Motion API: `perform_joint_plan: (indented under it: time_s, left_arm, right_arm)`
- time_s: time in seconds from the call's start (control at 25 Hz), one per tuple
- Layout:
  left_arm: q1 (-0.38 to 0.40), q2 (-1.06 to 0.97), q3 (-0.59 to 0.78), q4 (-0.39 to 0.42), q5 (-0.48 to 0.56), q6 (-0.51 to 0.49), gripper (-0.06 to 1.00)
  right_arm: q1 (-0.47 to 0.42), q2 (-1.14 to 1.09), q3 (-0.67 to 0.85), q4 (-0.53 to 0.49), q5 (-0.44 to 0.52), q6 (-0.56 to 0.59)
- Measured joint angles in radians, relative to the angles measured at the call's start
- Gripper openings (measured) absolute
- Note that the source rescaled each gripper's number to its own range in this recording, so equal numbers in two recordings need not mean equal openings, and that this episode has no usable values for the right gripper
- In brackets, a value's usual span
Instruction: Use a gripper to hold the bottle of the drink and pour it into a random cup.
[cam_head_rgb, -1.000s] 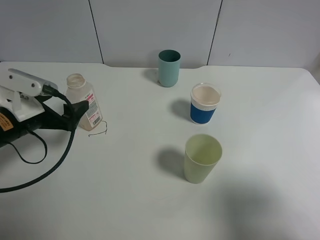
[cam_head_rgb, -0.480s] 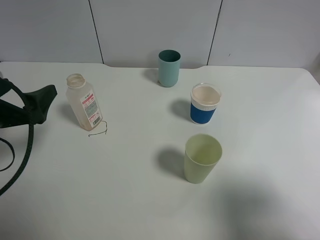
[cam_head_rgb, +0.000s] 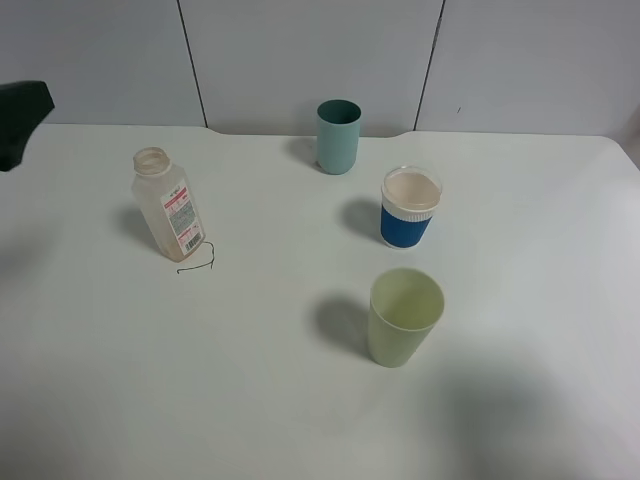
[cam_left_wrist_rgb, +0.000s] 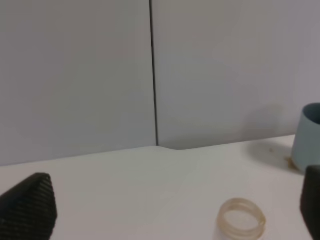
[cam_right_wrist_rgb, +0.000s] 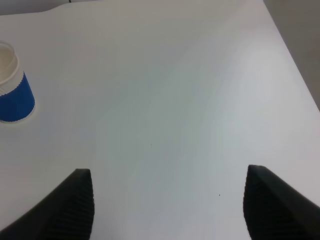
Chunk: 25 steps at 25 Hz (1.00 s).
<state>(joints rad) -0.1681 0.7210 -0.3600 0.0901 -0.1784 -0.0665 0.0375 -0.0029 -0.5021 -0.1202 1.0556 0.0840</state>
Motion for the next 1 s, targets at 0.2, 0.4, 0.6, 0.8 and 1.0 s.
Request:
perform_joint_plan:
  time_s: [0.2, 0.4, 0.6, 0.8, 1.0]
  left_arm:
    - [0.0, -0.11, -0.126, 0.028, 0.324, 0.0, 1.0]
    - [0.0, -0.196, -0.214, 0.029, 0.588, 0.005, 1.0]
    - [0.0, -0.292, -0.267, 0.03, 0.782, 0.006, 1.0]
    - [0.029, -0.402, -0.274, 0.029, 0.895, 0.005, 1.0]
    - [0.14, -0.482, -0.274, 0.029, 0.968, 0.005, 1.0]
  right_arm:
    - [0.0, 0.0, 0.0, 0.0, 0.0, 0.0]
    - [0.0, 0.0, 0.0, 0.0, 0.0, 0.0]
    - [0.0, 0.0, 0.0, 0.0, 0.0, 0.0]
    - [0.0, 0.0, 0.0, 0.0, 0.0, 0.0]
    - [0.0, 0.0, 0.0, 0.0, 0.0, 0.0]
